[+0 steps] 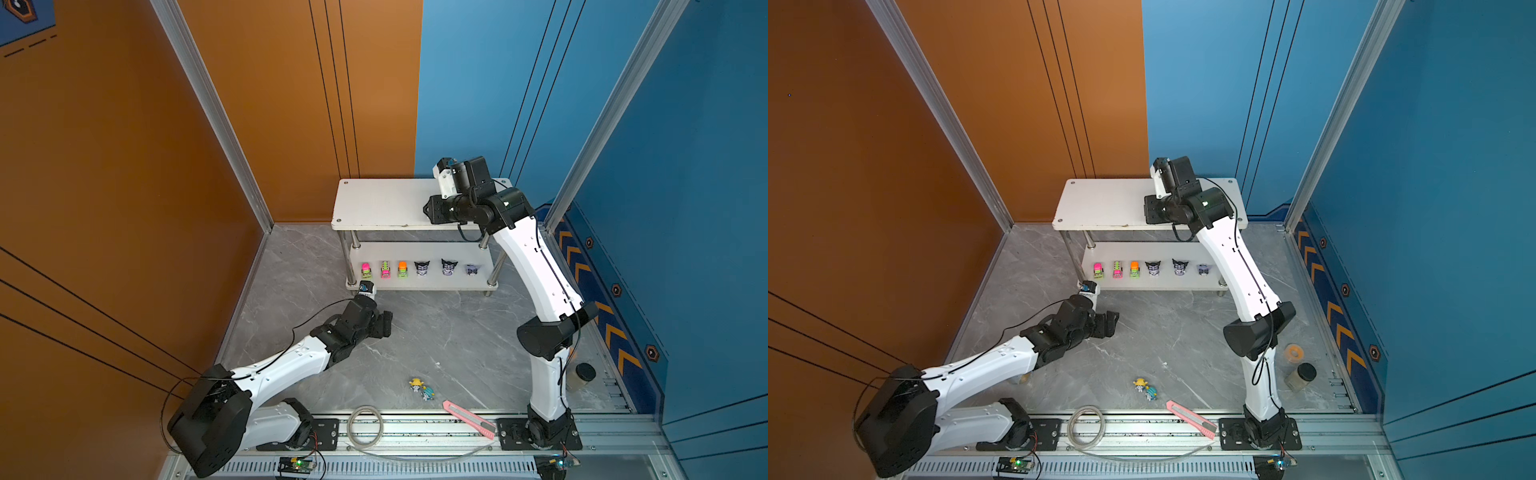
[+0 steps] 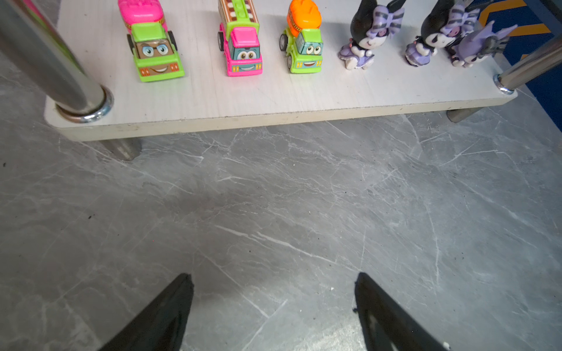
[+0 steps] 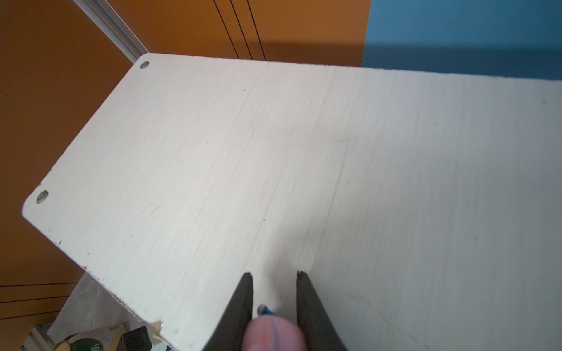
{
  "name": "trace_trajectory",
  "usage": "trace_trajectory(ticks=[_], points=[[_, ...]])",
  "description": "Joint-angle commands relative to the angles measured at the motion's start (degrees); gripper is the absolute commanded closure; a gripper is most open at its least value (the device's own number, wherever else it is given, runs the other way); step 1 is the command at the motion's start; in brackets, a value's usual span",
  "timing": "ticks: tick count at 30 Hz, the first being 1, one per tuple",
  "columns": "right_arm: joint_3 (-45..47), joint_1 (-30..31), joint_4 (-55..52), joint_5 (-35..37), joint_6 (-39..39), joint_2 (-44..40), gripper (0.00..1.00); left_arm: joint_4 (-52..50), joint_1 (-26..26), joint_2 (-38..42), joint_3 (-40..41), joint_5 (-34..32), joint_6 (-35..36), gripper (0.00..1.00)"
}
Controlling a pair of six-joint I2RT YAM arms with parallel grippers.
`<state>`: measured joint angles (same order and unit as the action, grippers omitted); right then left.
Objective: Organize plastic toys on shelves
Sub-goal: Place the plastic toy on the shelf.
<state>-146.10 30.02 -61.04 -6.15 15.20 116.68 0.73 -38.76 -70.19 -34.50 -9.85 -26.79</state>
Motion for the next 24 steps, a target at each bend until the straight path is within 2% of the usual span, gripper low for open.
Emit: trace_trajectory(ticks=[1, 13, 19, 24], points=[[0.03, -0.55, -1.45, -3.16, -2.02, 1.41, 0.78, 0.67, -0.6, -0.47, -1.53, -0.09, 1.21, 0.15], [0.11, -1.28, -0.5, -9.22, -10.65, 3.79, 0.84, 0.59, -0.52, -0.59, -1.66, 0.1, 1.39, 0.15], [0.06, -1.61, 0.38, -17.07, -20.69, 5.07, 0.86, 0.32, -0.52, -0.66, -1.72, 0.17, 1.41, 0.15], [0.02, -4.37, 1.77, -25.3, -24.4, 6.12, 0.86, 0.66, -0.49, -1.5, -1.71, 0.24, 1.39, 0.15]])
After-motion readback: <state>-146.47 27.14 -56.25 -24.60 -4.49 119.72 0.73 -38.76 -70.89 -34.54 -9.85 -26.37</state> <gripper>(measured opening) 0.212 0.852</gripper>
